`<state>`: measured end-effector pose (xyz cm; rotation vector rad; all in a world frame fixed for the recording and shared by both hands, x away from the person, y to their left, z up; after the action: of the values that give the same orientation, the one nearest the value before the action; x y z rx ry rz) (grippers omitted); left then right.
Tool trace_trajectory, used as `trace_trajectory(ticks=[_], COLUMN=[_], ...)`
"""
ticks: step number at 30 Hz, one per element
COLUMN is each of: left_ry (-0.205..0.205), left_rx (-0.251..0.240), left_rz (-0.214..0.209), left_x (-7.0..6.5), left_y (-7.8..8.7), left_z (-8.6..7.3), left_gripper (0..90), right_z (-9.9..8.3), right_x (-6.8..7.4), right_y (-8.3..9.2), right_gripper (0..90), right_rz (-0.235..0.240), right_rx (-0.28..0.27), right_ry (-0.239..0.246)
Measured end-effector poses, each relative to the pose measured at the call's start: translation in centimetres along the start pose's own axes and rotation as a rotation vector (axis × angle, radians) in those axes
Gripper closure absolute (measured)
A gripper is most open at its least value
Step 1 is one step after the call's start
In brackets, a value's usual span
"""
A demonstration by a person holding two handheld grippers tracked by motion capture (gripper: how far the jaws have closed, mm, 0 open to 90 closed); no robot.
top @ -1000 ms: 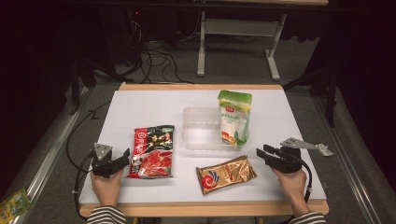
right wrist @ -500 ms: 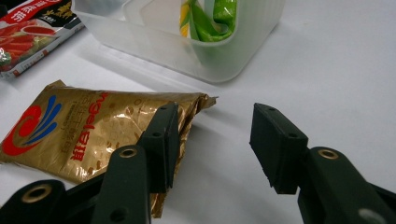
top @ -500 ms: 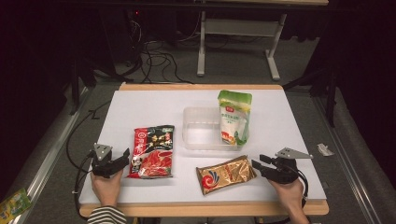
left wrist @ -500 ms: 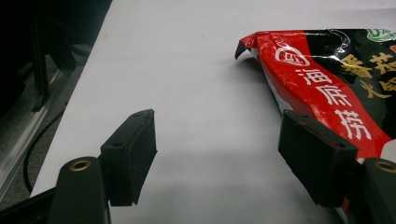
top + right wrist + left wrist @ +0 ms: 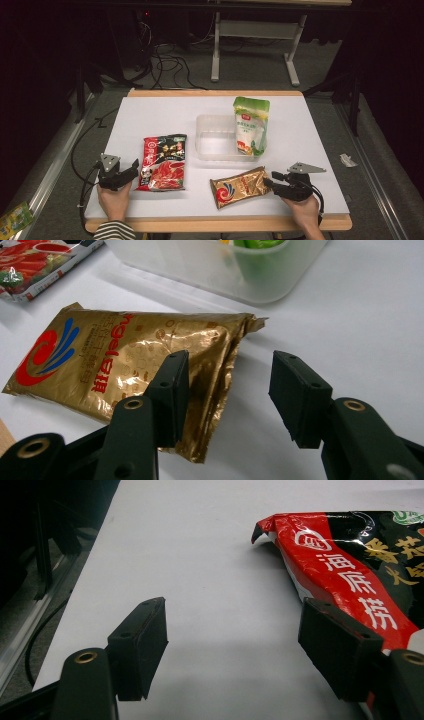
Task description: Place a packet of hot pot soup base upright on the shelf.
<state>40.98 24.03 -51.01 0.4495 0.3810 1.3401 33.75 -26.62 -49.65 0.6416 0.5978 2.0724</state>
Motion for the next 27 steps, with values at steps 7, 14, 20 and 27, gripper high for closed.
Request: trace_trajectory(ticks=[7, 14, 20, 27], left_ry=[0.000, -0.002, -0.004, -0.003], left_rx=[0.001, 0.002, 0.004, 0.007], left_rz=[0.001, 0.004, 0.005, 0.009], left_x=[0.0, 0.0, 0.0, 0.0], left_y=[0.0, 0.0, 0.0, -0.1], left_z=[0.0, 0.0, 0.0, 0.0], left_gripper=[28.2, 28.2, 28.2, 28.4], right_z=[-0.3, -0.9, -0.8, -0.8], right_x=[0.3, 0.4, 0.8, 1.1], right_y=[-1.0, -1.5, -1.6, -1.4], right_gripper=[54.4, 68.3, 82.4, 89.3], right_rz=[0.013, 0.037, 0.070, 0.056], right_rx=[0.025, 0.059, 0.081, 0.079], right_ry=[0.003, 0.021, 0.036, 0.062])
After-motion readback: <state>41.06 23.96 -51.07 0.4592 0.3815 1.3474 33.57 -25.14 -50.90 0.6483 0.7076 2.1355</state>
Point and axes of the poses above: each handheld gripper's, and its own axes: y roughly backward along the jaws, z roughly out of its top, x roughly to its left, the point moved 5 cm from there along -y, roughly forward along the jaws
